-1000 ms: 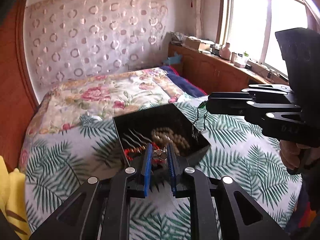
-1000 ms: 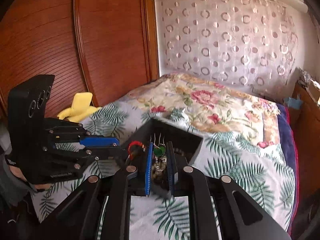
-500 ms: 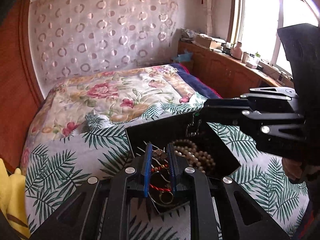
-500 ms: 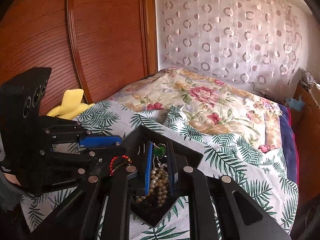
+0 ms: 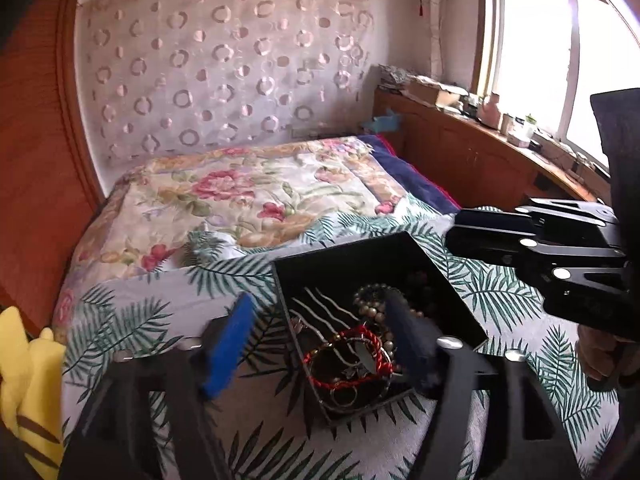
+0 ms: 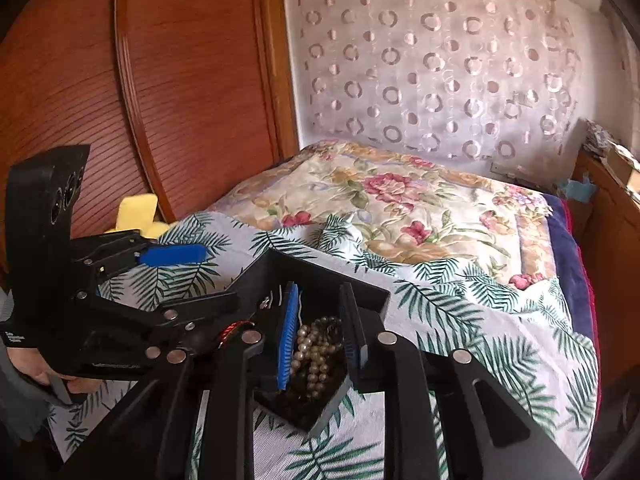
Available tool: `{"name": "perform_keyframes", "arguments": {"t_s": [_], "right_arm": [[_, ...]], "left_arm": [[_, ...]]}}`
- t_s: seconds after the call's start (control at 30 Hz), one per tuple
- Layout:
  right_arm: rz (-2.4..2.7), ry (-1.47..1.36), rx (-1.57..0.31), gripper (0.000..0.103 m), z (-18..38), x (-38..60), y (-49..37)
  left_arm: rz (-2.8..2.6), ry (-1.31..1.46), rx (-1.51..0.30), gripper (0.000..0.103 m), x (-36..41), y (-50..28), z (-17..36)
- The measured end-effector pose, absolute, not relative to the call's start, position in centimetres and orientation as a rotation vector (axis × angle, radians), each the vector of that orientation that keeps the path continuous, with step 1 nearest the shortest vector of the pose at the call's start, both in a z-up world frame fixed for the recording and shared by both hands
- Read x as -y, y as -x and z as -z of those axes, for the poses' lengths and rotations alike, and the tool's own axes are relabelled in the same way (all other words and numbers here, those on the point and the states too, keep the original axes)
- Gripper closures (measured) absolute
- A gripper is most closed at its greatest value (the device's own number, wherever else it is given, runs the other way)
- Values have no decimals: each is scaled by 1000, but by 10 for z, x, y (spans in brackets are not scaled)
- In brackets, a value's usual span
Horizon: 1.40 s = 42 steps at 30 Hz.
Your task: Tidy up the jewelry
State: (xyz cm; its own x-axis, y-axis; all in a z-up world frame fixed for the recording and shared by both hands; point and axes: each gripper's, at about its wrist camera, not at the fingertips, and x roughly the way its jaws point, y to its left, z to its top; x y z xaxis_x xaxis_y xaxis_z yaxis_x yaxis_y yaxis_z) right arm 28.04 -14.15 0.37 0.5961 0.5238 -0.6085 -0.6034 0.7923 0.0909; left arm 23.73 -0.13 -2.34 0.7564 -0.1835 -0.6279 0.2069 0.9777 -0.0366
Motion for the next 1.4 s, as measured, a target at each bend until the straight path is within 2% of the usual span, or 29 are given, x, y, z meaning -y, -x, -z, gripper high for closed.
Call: {"name": "perform_keyframes", "arguments": {"t_s": [0.07,0.13,0.2,0.3,0.37,0.47,0.9,1.4], "right_arm": [[-641,113,-647,63,-7,147,-269],[-611,106,-629,53,-10,153,-256],[-585,101,-615,35,-11,156,-245],[-529,85,-594,17,-11,163,-228],[-497,81,-585,9,-9,166,-219],[-454,65,-574,2,-7,172,-203],[-354,-44,-472,2,-26,203,-108],[-324,-42,-431,2,-30,207,-81]], "left_arm": [[199,-39,-667,24,1,-226,19],[173,-42,-647,10,0,-215,15],[148,-48,-632,8,1,-205,11],[120,-46,-630,8,3,-188,7],[115,-42,-624,8,3,-176,4],[84,-50,-610,8,3,-155,2],[23,-32,-535,8,3,-63,-16],[6,-3,-513,8,-2,-43,-14]]}}
